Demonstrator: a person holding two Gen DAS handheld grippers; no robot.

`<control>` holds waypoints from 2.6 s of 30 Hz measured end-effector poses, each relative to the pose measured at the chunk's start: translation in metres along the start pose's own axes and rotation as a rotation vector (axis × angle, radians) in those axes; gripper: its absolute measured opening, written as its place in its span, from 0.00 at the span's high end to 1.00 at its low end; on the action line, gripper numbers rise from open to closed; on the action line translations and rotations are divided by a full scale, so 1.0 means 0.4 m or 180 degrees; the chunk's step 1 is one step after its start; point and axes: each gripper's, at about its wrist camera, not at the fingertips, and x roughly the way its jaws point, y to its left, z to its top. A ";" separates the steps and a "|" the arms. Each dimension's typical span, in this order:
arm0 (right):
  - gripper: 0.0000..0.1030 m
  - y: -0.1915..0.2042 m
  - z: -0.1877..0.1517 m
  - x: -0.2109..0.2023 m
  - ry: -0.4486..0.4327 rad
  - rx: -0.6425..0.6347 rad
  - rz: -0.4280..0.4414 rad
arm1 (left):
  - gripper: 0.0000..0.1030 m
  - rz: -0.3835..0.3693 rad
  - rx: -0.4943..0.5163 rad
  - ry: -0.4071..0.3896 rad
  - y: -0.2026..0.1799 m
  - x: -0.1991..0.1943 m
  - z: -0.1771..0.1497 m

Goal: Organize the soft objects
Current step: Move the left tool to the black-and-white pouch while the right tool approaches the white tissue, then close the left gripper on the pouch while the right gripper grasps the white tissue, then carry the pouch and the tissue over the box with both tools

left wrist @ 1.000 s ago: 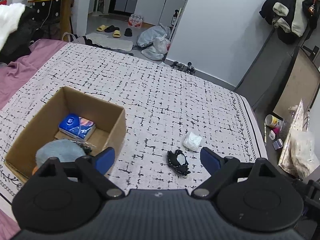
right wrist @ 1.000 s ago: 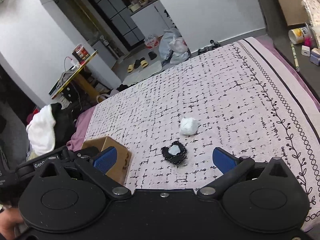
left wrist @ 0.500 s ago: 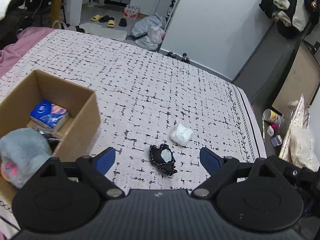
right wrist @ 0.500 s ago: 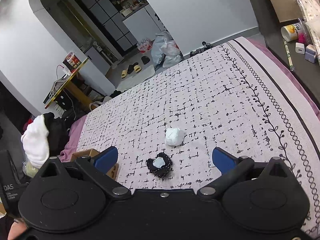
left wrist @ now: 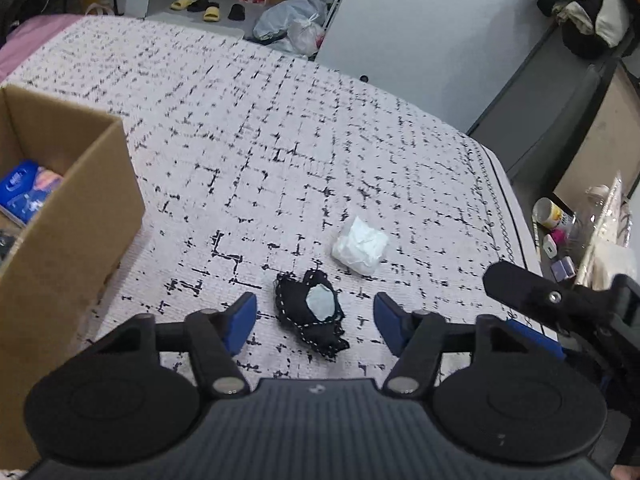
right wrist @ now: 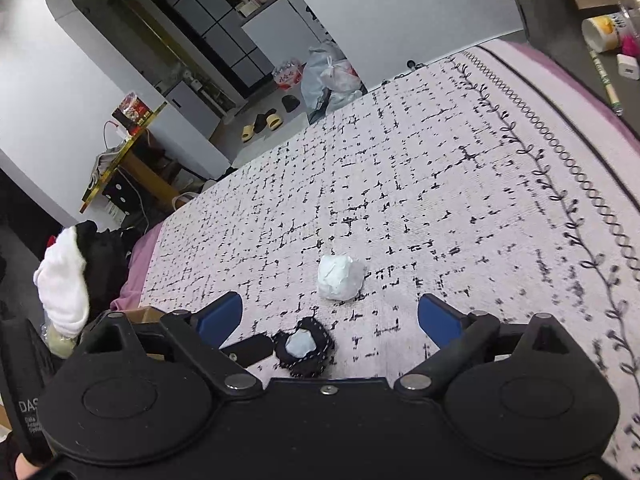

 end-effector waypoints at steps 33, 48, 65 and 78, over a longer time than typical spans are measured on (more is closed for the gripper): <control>0.36 -0.022 0.000 0.260 0.0115 -0.0143 0.0194 | 0.78 0.0093 -0.0313 -0.0086 0.061 0.086 0.002; 0.62 0.001 -0.039 0.166 0.0122 -0.0216 0.0084 | 0.88 0.0023 -0.0069 -0.0152 0.057 -0.003 0.008; 0.62 0.076 -0.075 -0.038 -0.0075 -0.0112 -0.0058 | 0.89 -0.0302 0.0345 -0.0355 0.038 -0.199 0.024; 0.62 0.211 -0.118 -0.161 -0.0178 -0.0339 -0.0166 | 0.89 -0.0558 0.0293 -0.0580 0.093 -0.347 0.008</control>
